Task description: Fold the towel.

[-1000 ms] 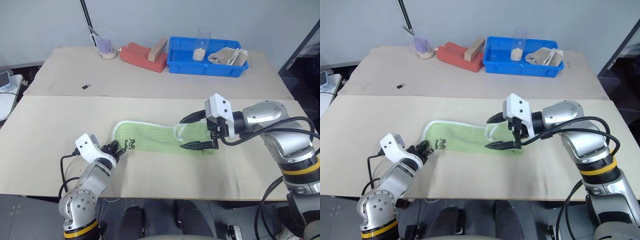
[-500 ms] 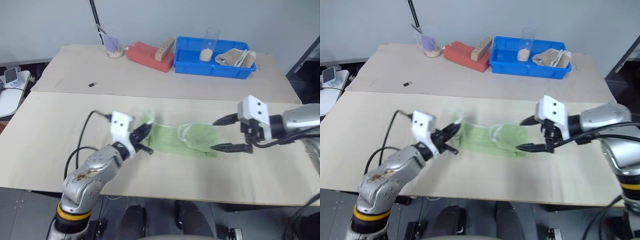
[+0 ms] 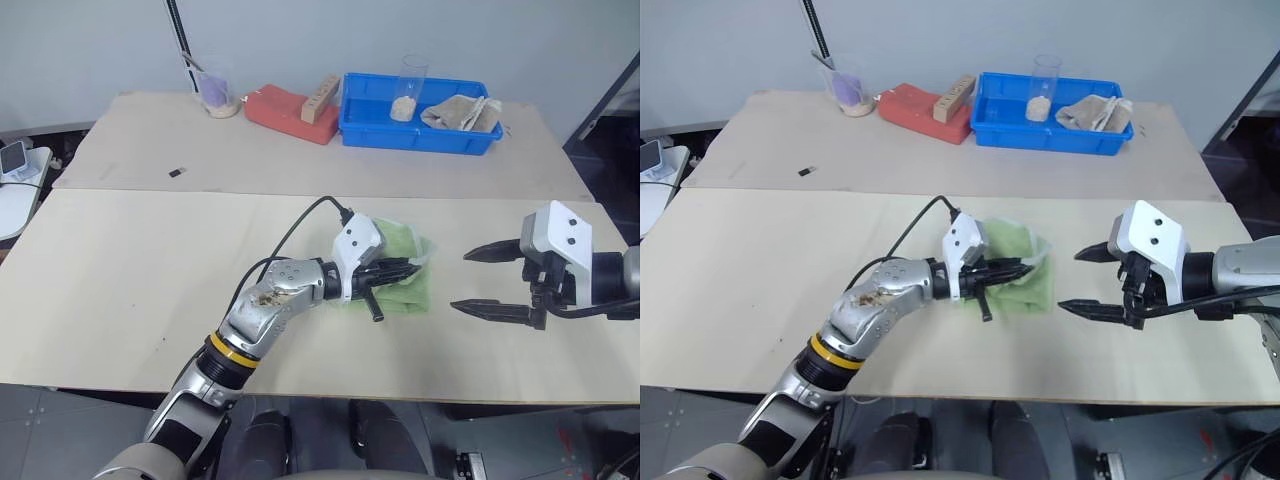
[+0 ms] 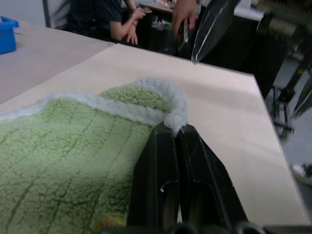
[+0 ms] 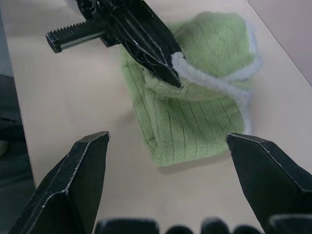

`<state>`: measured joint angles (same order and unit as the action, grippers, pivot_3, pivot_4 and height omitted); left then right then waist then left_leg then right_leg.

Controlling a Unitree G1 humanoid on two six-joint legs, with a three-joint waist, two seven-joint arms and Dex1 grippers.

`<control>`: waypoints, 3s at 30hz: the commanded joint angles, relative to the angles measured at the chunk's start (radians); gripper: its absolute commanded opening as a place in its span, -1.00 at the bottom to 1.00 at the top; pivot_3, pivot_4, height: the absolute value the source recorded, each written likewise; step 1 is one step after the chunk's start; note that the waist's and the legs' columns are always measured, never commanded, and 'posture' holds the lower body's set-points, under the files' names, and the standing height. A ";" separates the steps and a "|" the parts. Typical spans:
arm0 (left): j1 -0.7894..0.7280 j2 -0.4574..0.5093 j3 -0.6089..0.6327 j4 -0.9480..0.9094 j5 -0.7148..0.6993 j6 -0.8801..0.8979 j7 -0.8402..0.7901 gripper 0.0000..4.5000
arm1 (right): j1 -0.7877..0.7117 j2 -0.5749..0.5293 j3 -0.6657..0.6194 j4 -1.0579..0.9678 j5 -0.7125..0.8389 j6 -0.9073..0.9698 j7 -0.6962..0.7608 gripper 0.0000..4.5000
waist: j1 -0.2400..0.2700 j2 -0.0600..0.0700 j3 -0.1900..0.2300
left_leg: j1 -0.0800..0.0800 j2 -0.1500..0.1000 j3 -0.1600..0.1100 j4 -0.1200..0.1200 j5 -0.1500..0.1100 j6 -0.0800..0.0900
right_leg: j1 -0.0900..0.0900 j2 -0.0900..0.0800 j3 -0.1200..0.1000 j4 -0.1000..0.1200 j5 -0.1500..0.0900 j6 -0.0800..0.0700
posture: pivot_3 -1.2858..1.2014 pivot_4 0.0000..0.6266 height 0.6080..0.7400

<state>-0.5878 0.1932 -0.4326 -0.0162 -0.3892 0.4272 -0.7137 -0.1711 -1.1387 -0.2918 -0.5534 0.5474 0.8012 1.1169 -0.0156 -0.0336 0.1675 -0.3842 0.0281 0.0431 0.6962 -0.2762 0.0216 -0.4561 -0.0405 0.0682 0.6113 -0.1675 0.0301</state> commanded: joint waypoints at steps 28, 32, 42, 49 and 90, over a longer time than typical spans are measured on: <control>0.105 0.554 0.422 -0.248 -0.131 -0.031 -0.489 0.98 | -0.173 0.468 0.233 0.137 -0.058 0.104 -0.544 0.88 | -0.018 0.001 0.000 | 0.000 0.003 -0.003 0.000 0.000 0.000 | -0.002 0.004 0.001 -0.001 0.000 0.001 | 0.03 -0.52 0.60; 0.173 0.575 0.454 -0.308 -0.162 -0.032 -0.501 0.98 | -0.181 0.504 0.275 0.196 -0.094 0.074 -0.552 0.88 | -0.010 0.001 0.000 | -0.001 0.001 -0.002 0.000 0.000 0.000 | -0.002 0.000 0.001 -0.001 -0.001 0.003 | 0.03 -0.52 0.60; 0.210 0.562 0.482 -0.364 -0.239 -0.031 -0.523 1.00 | -0.226 0.568 0.298 0.283 -0.111 0.068 -0.546 0.06 | -0.007 0.001 0.000 | 0.001 0.002 -0.002 0.000 0.000 0.000 | -0.001 0.003 0.001 0.001 -0.001 0.003 | 0.03 -0.52 0.60; 0.196 0.560 0.486 -0.337 -0.233 -0.061 -0.533 1.00 | -0.229 0.540 0.269 0.221 -0.083 0.109 -0.539 -0.98 | -0.005 0.001 0.000 | 0.001 0.002 -0.002 0.000 0.000 0.000 | -0.001 0.003 0.001 0.001 -0.001 0.003 | 0.03 -0.52 0.60; 0.147 0.504 0.445 -0.317 -0.183 -0.101 -0.494 1.00 | -0.181 0.586 0.157 0.365 -0.066 0.228 -0.640 0.98 | -0.005 0.001 0.000 | 0.000 0.002 -0.002 0.000 0.000 0.000 | -0.001 0.003 0.001 0.000 -0.001 0.003 | 0.03 -0.52 0.60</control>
<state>-0.4241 0.6996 -0.0026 -0.3099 -0.5574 0.3369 -1.2145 -0.3349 -0.5534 -0.1262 -0.1861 0.4682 1.0382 0.4607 -0.0210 -0.0326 0.1671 -0.3837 0.0301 0.0407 0.6964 -0.2761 0.0216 -0.4569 -0.0372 0.0692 0.6116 -0.1684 0.0329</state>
